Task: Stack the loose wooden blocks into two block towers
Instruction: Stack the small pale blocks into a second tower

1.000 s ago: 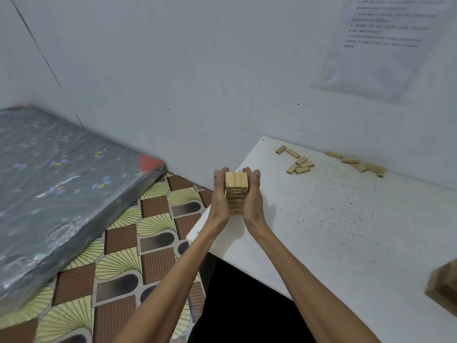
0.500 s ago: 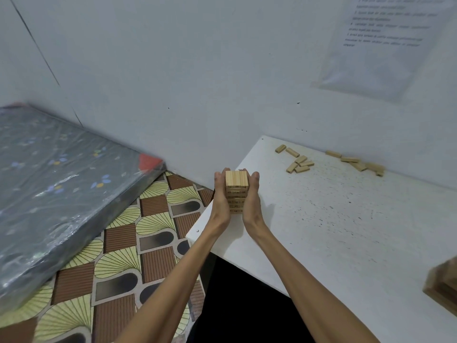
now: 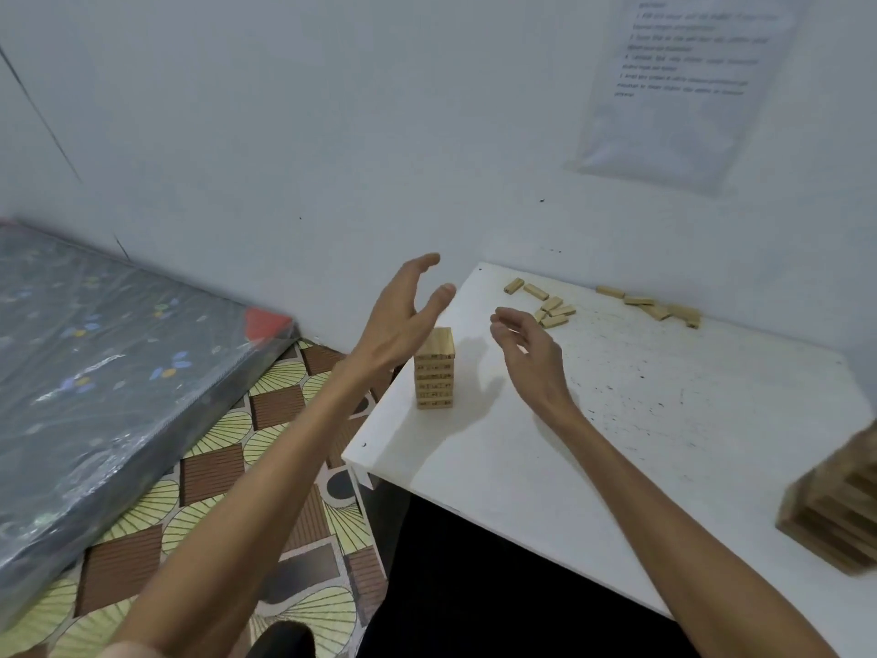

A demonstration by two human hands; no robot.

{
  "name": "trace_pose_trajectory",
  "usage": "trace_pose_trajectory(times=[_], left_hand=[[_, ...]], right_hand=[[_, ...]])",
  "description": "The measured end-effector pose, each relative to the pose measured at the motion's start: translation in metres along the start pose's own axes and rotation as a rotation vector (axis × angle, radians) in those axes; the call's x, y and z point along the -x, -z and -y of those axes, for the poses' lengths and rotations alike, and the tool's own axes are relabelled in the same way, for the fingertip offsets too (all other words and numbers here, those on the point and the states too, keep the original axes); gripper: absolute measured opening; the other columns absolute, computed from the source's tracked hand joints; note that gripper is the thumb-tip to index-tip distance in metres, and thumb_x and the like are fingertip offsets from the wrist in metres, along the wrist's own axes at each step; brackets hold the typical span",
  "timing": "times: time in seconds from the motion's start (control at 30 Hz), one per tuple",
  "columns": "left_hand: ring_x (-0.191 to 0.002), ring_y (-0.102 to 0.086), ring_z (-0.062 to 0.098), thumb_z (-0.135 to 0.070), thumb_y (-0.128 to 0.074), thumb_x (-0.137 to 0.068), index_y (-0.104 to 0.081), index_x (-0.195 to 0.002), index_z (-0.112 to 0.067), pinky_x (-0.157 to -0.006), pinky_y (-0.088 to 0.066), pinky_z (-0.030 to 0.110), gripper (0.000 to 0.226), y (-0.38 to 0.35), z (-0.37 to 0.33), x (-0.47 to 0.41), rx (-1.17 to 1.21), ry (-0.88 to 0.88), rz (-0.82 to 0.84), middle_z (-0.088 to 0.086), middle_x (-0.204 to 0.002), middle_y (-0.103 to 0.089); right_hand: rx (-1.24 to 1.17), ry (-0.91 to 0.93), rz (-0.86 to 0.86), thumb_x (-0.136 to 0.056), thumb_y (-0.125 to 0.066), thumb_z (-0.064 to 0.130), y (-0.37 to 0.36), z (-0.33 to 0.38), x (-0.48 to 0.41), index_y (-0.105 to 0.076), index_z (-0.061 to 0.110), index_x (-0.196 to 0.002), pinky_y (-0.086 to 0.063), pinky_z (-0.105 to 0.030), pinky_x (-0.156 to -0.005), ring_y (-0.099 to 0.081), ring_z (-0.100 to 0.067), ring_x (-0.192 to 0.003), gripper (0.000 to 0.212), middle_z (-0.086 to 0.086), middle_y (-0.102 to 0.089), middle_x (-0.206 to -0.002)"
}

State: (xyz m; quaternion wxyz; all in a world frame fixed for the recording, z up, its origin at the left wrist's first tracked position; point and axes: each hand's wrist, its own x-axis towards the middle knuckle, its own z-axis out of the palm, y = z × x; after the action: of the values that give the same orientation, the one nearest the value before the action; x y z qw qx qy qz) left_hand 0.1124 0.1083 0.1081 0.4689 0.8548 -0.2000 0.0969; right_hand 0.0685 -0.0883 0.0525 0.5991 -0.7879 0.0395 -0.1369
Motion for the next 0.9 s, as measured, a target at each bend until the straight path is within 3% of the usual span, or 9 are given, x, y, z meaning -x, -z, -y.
trace_pose_trajectory(times=[0.13, 0.37, 0.5, 0.9], left_hand=[[-0.143, -0.041, 0.014, -0.041, -0.056, -0.104, -0.040, -0.154, -0.018, -0.113, -0.039, 0.036, 0.058, -0.015, -0.030, -0.017, -0.157, -0.145, 0.107, -0.002, -0.158, -0.044], [-0.139, -0.046, 0.017, -0.033, -0.060, -0.102, -0.044, -0.151, -0.013, -0.106, -0.034, 0.024, 0.055, -0.073, -0.057, -0.034, -0.171, -0.222, 0.256, 0.002, -0.154, -0.049], [-0.138, -0.048, 0.019, -0.030, -0.062, -0.100, -0.046, -0.148, -0.011, -0.104, -0.037, 0.027, 0.055, -0.109, -0.064, -0.043, -0.118, -0.196, 0.335, 0.004, -0.151, -0.051], [-0.133, -0.052, 0.023, -0.025, -0.062, -0.099, -0.053, -0.143, -0.010, -0.106, -0.040, 0.032, 0.048, -0.202, -0.058, -0.079, -0.092, -0.190, 0.449, 0.007, -0.146, -0.056]], right_hand=[[0.227, 0.066, -0.026, -0.099, -0.065, 0.026, 0.031, 0.005, -0.005, -0.066, 0.023, -0.131, -0.045, -0.013, -0.090, -0.064, 0.001, -0.112, 0.032, 0.015, -0.069, -0.124], [0.584, 0.094, -0.057, -0.097, -0.063, 0.029, 0.092, 0.011, -0.001, -0.061, 0.019, -0.137, -0.048, -0.034, -0.099, -0.060, -0.019, -0.123, 0.041, 0.003, -0.066, -0.134], [0.780, 0.025, -0.067, -0.100, -0.059, 0.031, 0.123, 0.009, 0.001, -0.054, 0.018, -0.145, -0.047, -0.040, -0.102, -0.052, -0.023, -0.134, 0.047, -0.001, -0.059, -0.145], [0.936, -0.177, -0.173, -0.101, -0.057, 0.028, 0.181, -0.023, -0.020, -0.051, 0.012, -0.147, -0.046, -0.042, -0.101, -0.048, -0.030, -0.137, 0.049, -0.008, -0.053, -0.150]])
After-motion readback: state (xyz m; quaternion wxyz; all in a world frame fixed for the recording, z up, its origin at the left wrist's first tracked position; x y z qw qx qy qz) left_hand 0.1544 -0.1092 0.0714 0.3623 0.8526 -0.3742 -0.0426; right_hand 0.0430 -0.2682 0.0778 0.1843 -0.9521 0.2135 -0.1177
